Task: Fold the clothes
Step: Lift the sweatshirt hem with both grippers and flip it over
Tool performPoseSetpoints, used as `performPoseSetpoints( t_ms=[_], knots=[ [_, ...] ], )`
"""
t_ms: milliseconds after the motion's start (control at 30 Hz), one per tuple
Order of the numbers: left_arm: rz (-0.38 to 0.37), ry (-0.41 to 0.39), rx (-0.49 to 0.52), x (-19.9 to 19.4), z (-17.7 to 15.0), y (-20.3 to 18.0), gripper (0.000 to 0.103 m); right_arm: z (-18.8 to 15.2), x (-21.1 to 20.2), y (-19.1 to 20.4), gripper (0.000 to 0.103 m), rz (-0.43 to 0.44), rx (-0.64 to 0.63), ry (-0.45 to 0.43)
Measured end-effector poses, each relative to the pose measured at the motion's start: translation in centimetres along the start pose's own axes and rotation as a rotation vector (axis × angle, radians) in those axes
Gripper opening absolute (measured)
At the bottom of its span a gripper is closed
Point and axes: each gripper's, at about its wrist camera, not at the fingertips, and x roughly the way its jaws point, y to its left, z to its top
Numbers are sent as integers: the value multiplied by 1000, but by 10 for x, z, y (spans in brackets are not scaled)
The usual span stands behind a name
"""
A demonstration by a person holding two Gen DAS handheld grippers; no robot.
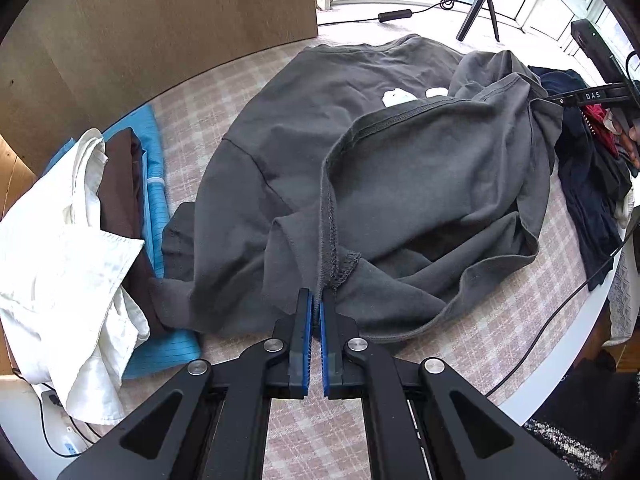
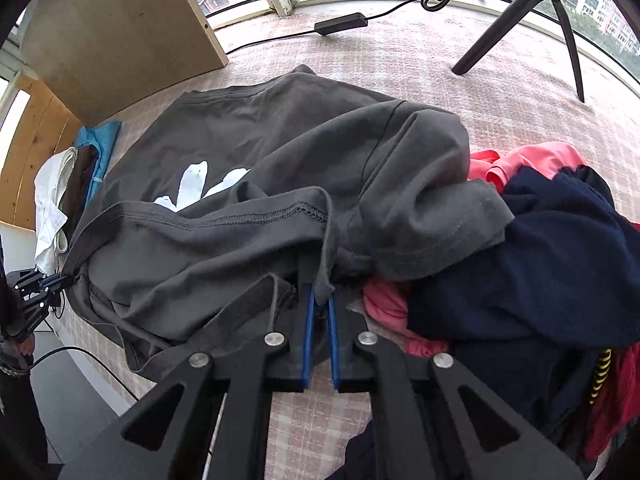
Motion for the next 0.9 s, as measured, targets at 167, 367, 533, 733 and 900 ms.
performPoseSetpoints(
  t_ms=[167,367,533,733,900],
  knots=[
    [22,-51,-43,-29,-13,15,3,-28,-51,5,7,-93,-92,-49],
    [33,-148,-150,-105,-80,46,3,-101,-144,-1,7,-127,-145,-139],
    [-7,-67,-217,-97,-155,26,3,-188,-118,4,7,-87,-112,-53],
    [-114,104,-360,-27,-210,5,3,-256,-29,-6,7,-32,-8,74],
    [-58,44,-354,-26,-154,23,3,-203,-45,-7,6,-101,-78,-6]
  ],
)
